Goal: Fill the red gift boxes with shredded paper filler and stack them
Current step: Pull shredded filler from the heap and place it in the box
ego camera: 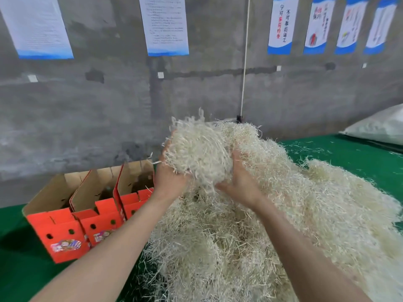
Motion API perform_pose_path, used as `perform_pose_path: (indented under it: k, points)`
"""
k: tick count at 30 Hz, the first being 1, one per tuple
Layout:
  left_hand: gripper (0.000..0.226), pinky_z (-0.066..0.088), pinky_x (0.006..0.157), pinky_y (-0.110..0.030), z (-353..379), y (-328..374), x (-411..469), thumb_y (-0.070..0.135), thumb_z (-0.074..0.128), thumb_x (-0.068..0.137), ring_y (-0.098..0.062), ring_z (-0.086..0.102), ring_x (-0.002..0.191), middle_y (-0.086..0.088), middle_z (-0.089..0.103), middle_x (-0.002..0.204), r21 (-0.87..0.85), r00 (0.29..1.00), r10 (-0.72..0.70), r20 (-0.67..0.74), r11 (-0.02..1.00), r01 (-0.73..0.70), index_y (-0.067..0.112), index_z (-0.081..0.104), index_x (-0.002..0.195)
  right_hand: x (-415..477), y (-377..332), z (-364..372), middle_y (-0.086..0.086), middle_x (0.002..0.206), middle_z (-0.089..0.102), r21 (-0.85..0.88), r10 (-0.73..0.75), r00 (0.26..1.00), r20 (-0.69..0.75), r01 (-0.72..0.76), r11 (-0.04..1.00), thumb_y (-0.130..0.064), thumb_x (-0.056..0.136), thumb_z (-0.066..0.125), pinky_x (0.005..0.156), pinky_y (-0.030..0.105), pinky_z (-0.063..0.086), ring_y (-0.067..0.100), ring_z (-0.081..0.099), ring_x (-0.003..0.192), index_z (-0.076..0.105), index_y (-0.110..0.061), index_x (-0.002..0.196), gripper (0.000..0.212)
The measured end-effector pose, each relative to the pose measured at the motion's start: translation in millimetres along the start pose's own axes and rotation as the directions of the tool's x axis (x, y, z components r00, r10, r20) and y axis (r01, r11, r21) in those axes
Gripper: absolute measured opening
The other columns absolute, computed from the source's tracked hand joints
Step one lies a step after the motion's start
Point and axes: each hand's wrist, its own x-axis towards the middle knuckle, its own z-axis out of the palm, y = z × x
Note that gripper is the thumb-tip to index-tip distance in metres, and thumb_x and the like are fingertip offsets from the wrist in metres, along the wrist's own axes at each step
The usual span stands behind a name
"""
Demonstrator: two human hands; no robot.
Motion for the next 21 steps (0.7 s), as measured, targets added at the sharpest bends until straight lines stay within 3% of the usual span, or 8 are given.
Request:
perform_pose_path:
  k: [2,4,8,10,13,16,18,21]
  points:
    - [0.032,0.048,0.073,-0.021,-3.0,9.9,4.7,-0.011,0.06,0.075,-0.016,0.057,0.08,0.007,0.059,0.078,-0.104,0.972,-0.167,-0.164,0.983,0.151,0.021,0.055,0.078,-2.5,15.4,36.0,0.008,0.106,0.06,-0.29,-0.029,1.0,-0.003,0.027,0.957,-0.01,0.093,0.045,0.093,0.035,0.05,0.017,0.062,0.087,0.022,-0.016,0.141,0.054]
    - [0.027,0.042,0.055,-0.011,-12.2,18.3,8.8,-0.009,0.057,0.076,-0.012,0.051,0.071,0.008,0.055,0.072,-0.215,0.918,-0.28,-0.28,0.95,0.225,0.018,0.053,0.077,-10.1,43.9,62.7,0.001,0.079,0.058,-0.549,-0.002,0.995,0.102,0.058,0.834,-0.005,0.096,0.036,0.101,0.038,0.041,0.019,0.06,0.076,0.04,-0.013,0.12,0.026]
    - [0.033,0.041,0.051,-0.016,-52.8,26.0,16.1,0.007,0.057,0.085,-0.014,0.049,0.071,-0.006,0.061,0.095,-0.455,0.757,-0.593,-0.275,0.774,0.44,0.005,0.056,0.118,-22.9,94.7,69.5,0.021,0.125,0.051,-0.568,0.276,0.929,0.246,-0.093,0.818,-0.008,0.1,0.026,0.095,0.032,0.044,0.027,0.054,0.106,0.033,-0.005,0.135,0.036]
    - [0.033,0.042,0.046,-0.015,-72.9,26.4,13.1,0.01,0.056,0.088,-0.013,0.048,0.067,-0.001,0.053,0.079,-0.431,0.746,-0.629,-0.219,0.748,0.504,0.008,0.054,0.12,-24.0,102.1,66.6,0.02,0.137,0.042,-0.614,0.334,0.905,0.263,-0.11,0.781,-0.01,0.1,0.029,0.102,0.033,0.039,0.029,0.045,0.121,0.026,-0.003,0.142,0.043]
    - [0.036,0.048,0.061,-0.018,-92.3,25.7,-3.0,-0.005,0.06,0.08,-0.015,0.057,0.081,-0.003,0.059,0.087,-0.467,0.765,-0.632,-0.127,0.718,0.516,0.006,0.057,0.114,-17.5,76.2,62.8,0.009,0.133,0.049,-0.555,0.322,0.906,0.275,-0.124,0.823,-0.016,0.091,0.052,0.097,0.028,0.043,0.023,0.05,0.114,0.03,-0.013,0.14,0.055]
    - [0.03,0.043,0.053,-0.019,-109.2,19.3,-24.2,-0.002,0.057,0.085,-0.01,0.051,0.066,-0.004,0.056,0.086,-0.317,0.767,-0.627,-0.133,0.761,0.567,-0.002,0.055,0.115,-6.1,15.8,50.5,0.002,0.134,0.049,-0.533,0.203,0.939,0.276,-0.027,0.846,-0.008,0.08,0.061,0.091,0.029,0.041,0.017,0.054,0.101,0.026,-0.026,0.142,0.074]
    - [0.012,0.039,0.053,-0.021,-123.8,16.6,-38.3,0.003,0.056,0.086,-0.011,0.049,0.062,-0.005,0.054,0.085,-0.327,0.737,-0.663,-0.132,0.731,0.599,0.005,0.057,0.098,-5.7,-30.4,46.4,0.0,0.147,0.033,-0.554,0.0,0.988,0.155,0.087,0.828,0.0,0.076,0.055,0.109,0.043,0.032,0.023,0.041,0.127,0.027,-0.031,0.142,0.079]
    - [0.014,0.036,0.054,-0.022,-147.8,17.8,-61.6,0.002,0.057,0.085,-0.009,0.049,0.066,0.002,0.054,0.078,-0.412,0.698,-0.712,-0.076,0.66,0.628,0.009,0.054,0.097,-22.0,-89.5,49.8,-0.014,0.152,0.015,-0.213,-0.309,0.951,0.015,0.305,0.928,0.002,0.073,0.054,0.114,0.046,0.022,0.015,0.014,0.141,0.029,-0.044,0.138,0.083]
